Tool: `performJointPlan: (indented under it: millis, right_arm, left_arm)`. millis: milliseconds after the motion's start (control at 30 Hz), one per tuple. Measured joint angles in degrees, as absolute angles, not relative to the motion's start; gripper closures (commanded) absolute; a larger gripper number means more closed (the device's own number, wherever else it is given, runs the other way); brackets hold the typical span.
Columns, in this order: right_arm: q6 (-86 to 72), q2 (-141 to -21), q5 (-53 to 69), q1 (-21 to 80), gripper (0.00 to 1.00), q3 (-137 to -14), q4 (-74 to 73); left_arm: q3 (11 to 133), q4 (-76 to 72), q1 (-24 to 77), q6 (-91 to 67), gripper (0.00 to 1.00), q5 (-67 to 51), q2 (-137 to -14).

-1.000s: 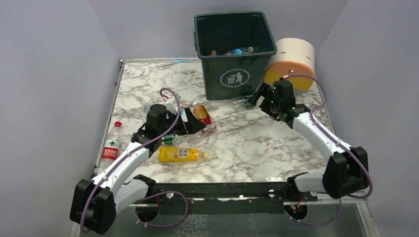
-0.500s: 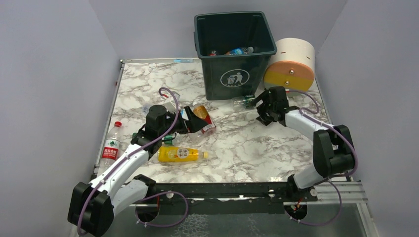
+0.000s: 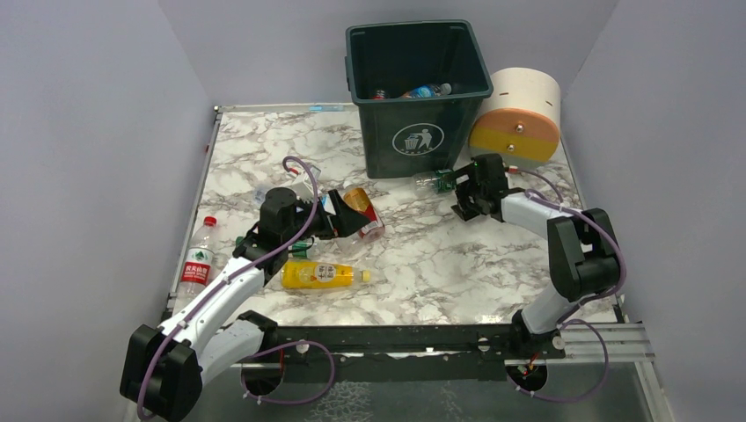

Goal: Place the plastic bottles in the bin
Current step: Pick up the plastic bottle at the center of the board.

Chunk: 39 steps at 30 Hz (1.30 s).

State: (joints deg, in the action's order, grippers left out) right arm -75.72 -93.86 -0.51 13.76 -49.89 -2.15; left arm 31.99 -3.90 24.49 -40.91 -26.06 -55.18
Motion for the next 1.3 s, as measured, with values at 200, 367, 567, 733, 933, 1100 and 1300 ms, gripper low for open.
performJointPlan:
  millis: [200,367,567,733,933,1100,1300]
  right_arm:
    - [-79.4,-96.0,-2.3,13.8,0.11,-49.9,1.2]
    - [-81.1,-98.4,-3.3,13.8,0.11,-51.0,2.2]
    - [-82.0,-99.7,-4.3,13.8,0.12,-51.5,4.1]
    - [-82.5,-100.9,-4.6,13.8,0.15,-51.5,6.7]
    - [-82.4,-102.0,-5.1,13.8,0.22,-51.5,9.1]
    - [-81.4,-102.2,-5.2,13.8,0.35,-50.5,11.1]
    - [-78.7,-100.9,-5.4,13.8,0.43,-47.2,12.9]
  left_arm:
    - [32.0,-4.0,24.5,-40.9,0.01,-26.1,-55.2]
    - [32.0,-3.9,24.5,-40.9,0.01,-26.1,-55.1]
    - [32.0,-3.7,24.5,-40.4,0.01,-26.1,-53.5]
    - [32.0,-3.4,24.5,-40.1,0.01,-26.1,-53.3]
    - [32.0,-2.5,24.5,-40.0,0.01,-26.1,-53.2]
    - [32.0,-0.7,24.5,-39.8,0.01,-26.1,-53.2]
    - [32.0,0.2,24.5,-39.7,0.01,-26.1,-53.1]
